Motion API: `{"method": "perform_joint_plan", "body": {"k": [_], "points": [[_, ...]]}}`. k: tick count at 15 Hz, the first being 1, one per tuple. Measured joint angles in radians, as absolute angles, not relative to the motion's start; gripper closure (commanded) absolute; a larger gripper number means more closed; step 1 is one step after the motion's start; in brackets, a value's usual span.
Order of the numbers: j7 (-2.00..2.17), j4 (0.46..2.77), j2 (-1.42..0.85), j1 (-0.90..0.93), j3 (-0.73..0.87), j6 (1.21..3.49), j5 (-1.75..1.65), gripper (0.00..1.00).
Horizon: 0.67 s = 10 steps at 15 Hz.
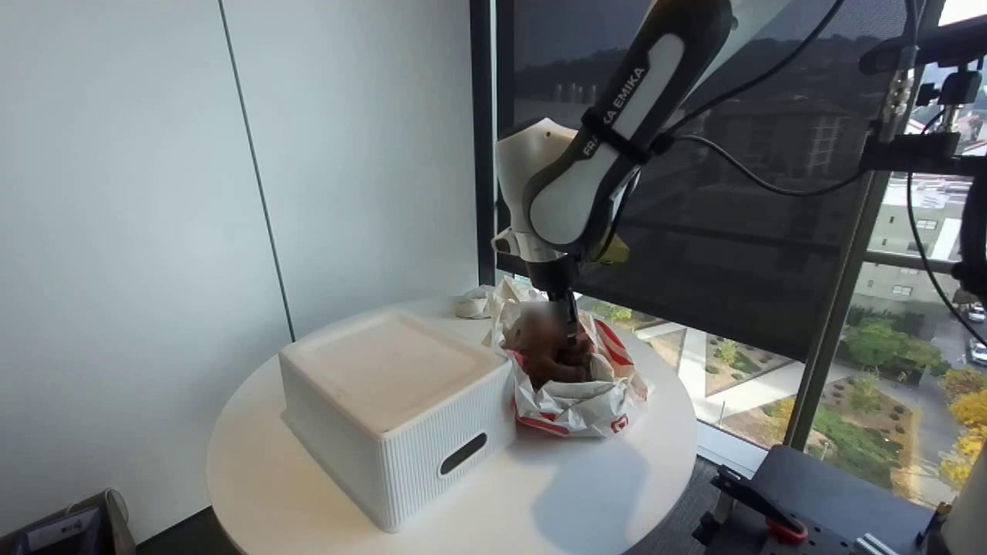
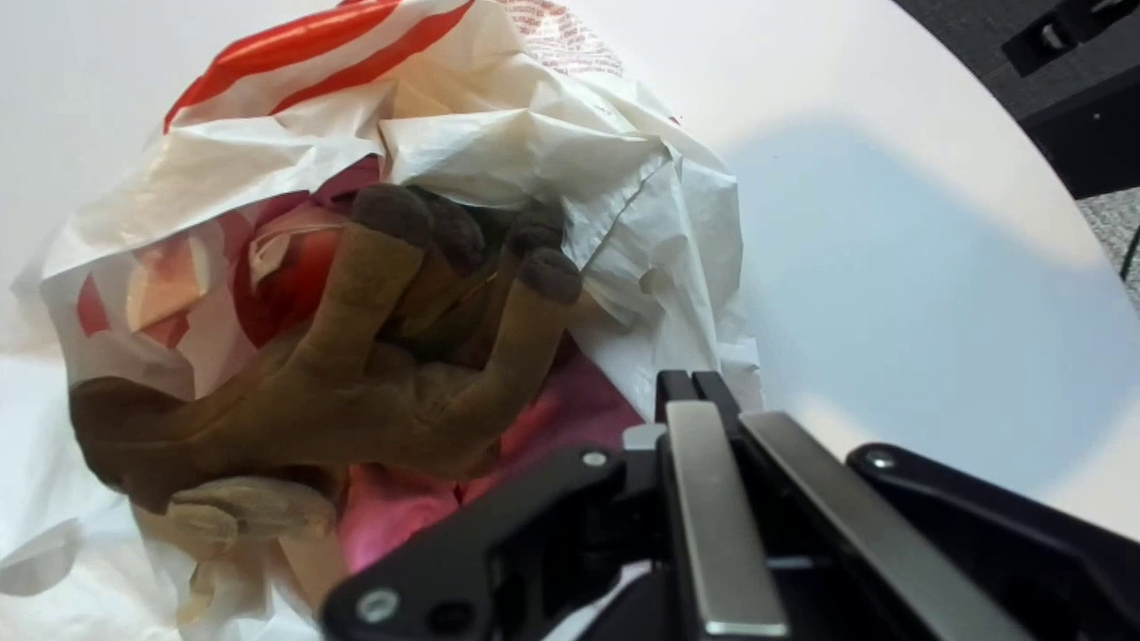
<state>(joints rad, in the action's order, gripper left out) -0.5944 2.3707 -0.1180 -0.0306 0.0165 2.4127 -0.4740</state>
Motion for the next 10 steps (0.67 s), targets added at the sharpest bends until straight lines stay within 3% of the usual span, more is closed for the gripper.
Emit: {"method": "perform_joint_plan", "body": {"k": [2, 8, 10], "points": [[-0.594, 2.381, -0.123, -0.031, 0.016, 2.413, -0.427, 0.59], [-0.597, 2.391, -0.114, -0.032, 0.014, 2.424, -0.301, 0.12], [-0.597, 2.393, -0.103, -0.032, 0.014, 2.424, -0.282, 0.01]]}}
